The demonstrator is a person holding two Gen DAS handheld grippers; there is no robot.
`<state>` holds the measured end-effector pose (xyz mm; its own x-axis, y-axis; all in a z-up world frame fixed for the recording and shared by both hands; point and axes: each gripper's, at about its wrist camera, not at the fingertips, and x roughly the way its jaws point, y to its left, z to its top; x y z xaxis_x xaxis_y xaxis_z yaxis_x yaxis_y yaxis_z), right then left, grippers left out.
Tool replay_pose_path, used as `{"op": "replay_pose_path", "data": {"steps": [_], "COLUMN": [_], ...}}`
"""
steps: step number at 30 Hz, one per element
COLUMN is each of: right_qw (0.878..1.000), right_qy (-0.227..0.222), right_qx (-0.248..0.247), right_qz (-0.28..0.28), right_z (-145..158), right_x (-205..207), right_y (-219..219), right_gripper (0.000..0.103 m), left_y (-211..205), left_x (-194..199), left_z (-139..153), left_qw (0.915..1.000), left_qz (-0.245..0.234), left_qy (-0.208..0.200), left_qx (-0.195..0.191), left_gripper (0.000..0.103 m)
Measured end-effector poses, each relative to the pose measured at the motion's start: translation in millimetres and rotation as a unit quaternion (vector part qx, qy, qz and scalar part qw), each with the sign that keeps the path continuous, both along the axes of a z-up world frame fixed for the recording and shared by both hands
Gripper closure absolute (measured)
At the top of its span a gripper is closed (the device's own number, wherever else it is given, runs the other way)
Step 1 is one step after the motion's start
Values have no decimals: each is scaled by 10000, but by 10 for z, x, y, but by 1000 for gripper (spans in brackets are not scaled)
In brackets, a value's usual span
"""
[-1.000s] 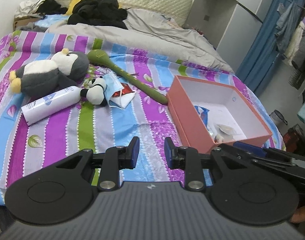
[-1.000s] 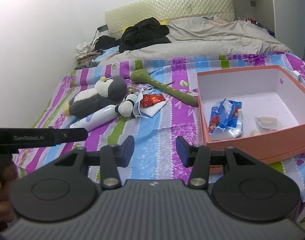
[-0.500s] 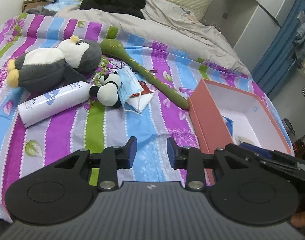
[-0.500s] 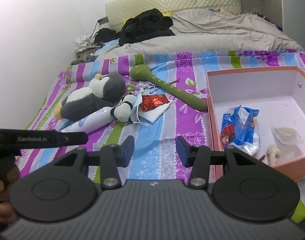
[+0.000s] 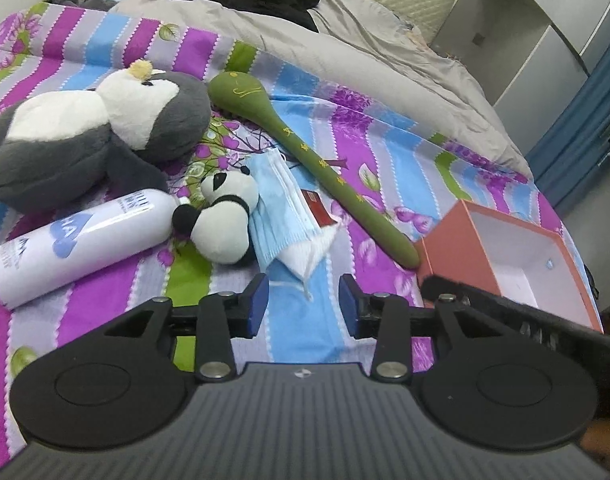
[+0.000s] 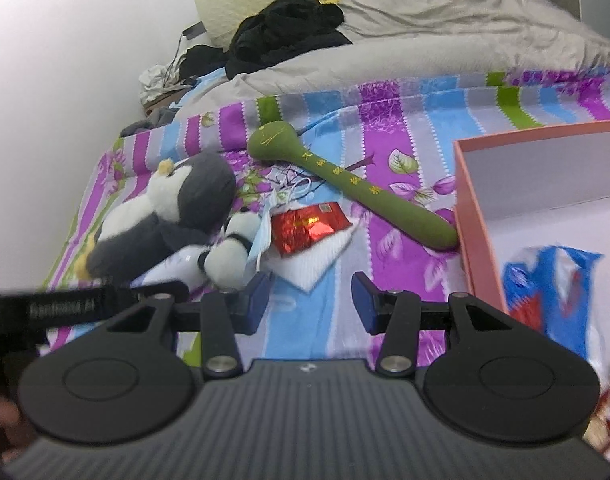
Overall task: Organize soft objects
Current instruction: 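Move both open tools back from the box toward the item pile, then grasp the blue face mask with the left tool while the right tool grasps the red tea packet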
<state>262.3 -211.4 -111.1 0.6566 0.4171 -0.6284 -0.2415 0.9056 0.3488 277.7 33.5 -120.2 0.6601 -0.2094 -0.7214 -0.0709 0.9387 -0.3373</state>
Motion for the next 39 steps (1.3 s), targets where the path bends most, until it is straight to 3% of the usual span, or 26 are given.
{"op": "replay_pose_path", "data": {"steps": [5,9,14,21,23,28,34,37,39], "right_qw": [9986,9921,9742,9459,9399,9341,9318,9310,9320], "right_qy": [367,890,1715,2626,2771,2949,3042,3086,3097], "right_qx": [380,885,1461,1837,1909,1805,1646,1632,1605], "right_qz": [-43,-7,-126,-498,-578,-895,-1103,-1063,-989], "right_z": [-121,-271,-537,-908,-978,-1058,-1101,-1086,-1087], "right_x": [512,964,1461,1804,1869,1943,2023,2053,2066], "right_y": [37,98,191,323,359,445,552,620,675], "right_gripper": [53,52,52,51,45,45,45,37,37], "left_y": [-9,-80,-180,-170,-142,-20,62,77,88], "left_x": [246,389,547,753,798,865,860,837,822], "left_z": [-176,-312,-463,-656,-704,-824,-901,-904,-911], "left_qw": [9999,9995,9984,9955,9955,9976,9986,9988,9989], "left_qz": [-116,-246,-240,-98,-31,78,173,196,193], "left_qy": [-66,-186,-348,-387,-337,-87,-29,-39,-42], "left_qx": [-45,24,384,860,881,676,500,443,434], "left_gripper": [48,47,46,47,55,84,94,95,96]}}
